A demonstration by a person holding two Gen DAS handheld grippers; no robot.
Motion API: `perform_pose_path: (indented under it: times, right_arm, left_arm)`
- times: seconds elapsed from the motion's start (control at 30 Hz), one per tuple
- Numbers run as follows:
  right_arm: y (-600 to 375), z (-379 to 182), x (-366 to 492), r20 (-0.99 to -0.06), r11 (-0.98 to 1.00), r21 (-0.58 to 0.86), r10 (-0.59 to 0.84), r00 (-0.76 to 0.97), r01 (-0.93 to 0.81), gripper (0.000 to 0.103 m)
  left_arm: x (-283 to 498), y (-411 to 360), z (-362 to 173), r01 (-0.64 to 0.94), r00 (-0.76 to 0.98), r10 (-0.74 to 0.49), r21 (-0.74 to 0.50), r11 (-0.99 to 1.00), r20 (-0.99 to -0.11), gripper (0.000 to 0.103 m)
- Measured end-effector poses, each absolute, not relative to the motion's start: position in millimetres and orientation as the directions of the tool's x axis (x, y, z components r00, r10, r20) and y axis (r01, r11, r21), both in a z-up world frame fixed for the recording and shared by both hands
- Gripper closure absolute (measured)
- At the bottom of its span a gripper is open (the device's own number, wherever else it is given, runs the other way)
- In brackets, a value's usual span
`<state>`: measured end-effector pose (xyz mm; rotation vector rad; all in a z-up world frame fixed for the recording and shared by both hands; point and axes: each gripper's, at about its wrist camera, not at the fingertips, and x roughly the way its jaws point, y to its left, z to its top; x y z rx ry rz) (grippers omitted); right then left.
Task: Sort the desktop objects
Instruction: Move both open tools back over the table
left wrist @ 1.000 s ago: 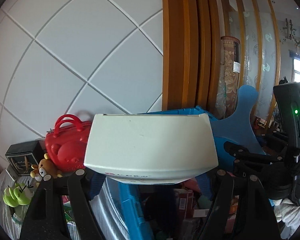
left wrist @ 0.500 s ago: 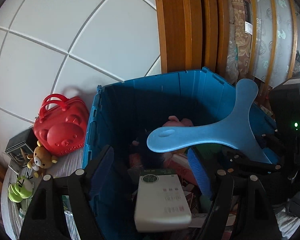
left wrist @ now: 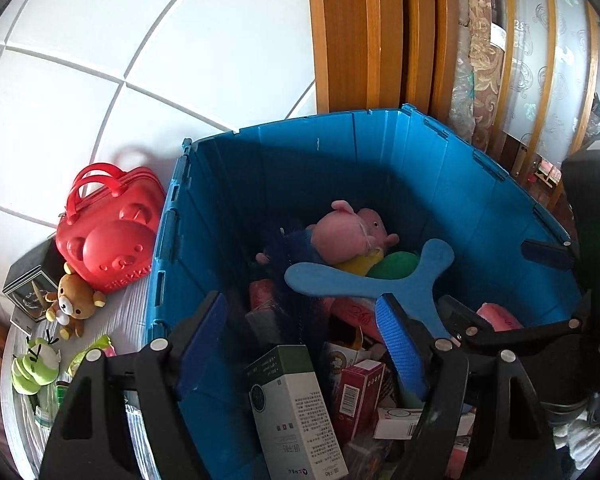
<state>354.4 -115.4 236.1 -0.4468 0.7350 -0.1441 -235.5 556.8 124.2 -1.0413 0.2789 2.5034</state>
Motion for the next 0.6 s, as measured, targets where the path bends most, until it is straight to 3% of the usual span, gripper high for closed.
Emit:
perform_pose_path:
  times: [0.2, 0.6]
  right_arm:
    - [-115, 245, 330, -0.589, 0.891, -0.453, -0.288, 0.755, -0.014, 0.0]
    - [-108, 259, 261, -0.545, 0.924, -0.381, -0.19, 0.817, -0.039, 0.0]
  left_arm:
    - [-222, 551, 131, -0.459, -0.641, 0.322, 0.012, -0.888, -0.697, 0.026]
    - [-166, 512, 153, -0.503, -0.67, 0.433, -0.06, -0.862, -0.603, 0.025]
